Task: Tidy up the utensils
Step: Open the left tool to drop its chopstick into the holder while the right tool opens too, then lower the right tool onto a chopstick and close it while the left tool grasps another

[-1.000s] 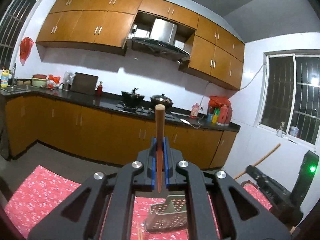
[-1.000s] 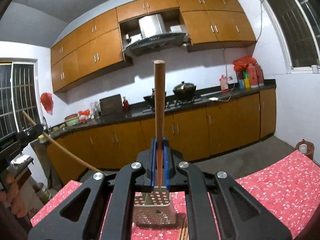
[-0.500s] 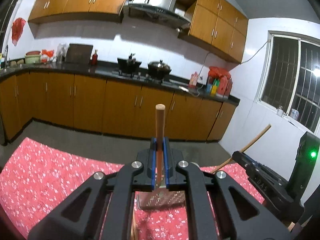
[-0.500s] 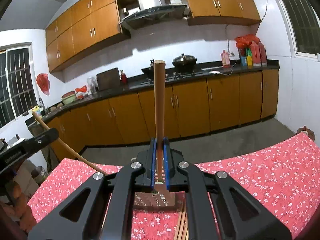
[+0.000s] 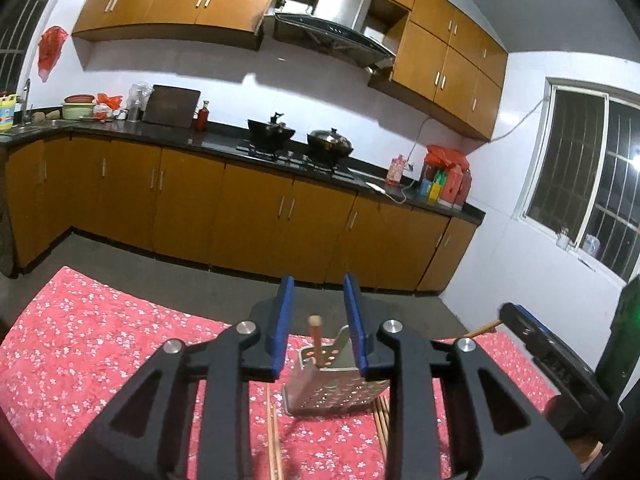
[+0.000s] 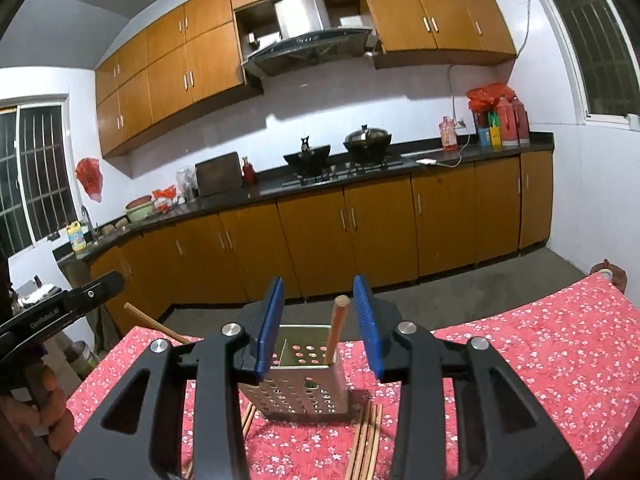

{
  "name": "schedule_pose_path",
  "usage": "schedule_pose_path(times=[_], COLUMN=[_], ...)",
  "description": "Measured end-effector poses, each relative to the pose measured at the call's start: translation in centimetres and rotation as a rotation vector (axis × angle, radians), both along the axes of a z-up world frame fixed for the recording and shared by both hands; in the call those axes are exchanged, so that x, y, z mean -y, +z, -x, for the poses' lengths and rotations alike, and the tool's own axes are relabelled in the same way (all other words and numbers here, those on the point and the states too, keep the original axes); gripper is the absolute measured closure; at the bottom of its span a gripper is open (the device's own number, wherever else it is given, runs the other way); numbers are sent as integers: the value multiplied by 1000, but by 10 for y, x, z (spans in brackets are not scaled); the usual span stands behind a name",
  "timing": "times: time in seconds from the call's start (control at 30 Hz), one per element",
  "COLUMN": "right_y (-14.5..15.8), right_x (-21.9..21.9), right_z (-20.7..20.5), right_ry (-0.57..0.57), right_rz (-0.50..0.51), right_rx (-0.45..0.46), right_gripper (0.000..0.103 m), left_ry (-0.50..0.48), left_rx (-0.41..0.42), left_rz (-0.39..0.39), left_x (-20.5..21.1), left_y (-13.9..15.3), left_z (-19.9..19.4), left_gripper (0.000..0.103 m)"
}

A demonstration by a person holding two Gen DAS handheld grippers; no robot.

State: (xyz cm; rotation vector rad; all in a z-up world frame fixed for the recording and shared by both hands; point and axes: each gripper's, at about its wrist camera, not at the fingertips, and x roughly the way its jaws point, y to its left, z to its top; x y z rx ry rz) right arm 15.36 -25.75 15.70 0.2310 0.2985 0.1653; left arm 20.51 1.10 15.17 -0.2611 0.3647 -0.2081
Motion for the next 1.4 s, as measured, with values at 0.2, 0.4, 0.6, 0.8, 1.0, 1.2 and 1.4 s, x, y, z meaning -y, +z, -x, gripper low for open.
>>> schedule_pose_path(times=[0.2, 0.4, 0.6, 0.8, 1.0, 1.2, 1.4], right_y=[-32, -121, -178, -192, -197, -199, -201], right_x=[23, 32, 12, -7, -12, -11, -1], right_z=[15, 6, 14, 13, 9, 11, 4], right_ry=[-71, -61, 32, 63, 40, 41, -35], right_rz=[17, 23, 19, 40, 96, 115, 118], right_rx=[-100, -393, -556, -598, -599, -599, -600], right_gripper=[64, 66, 80, 84, 85, 88, 95], left_ry=[53, 106, 100, 79, 60, 35, -8], left_rx=[-23, -202, -401, -476, -500, -516, -532], left_rz=[-6, -100, -125, -134, -138, -138, -120], left_x=[-29, -49, -58, -57, -48, -43, -38], left_y=[-11, -73, -140, -174, -182, -188, -194], left_z=[24, 30, 35, 40, 42, 42, 42], left_gripper=[73, 72, 72, 72, 72, 72, 73])
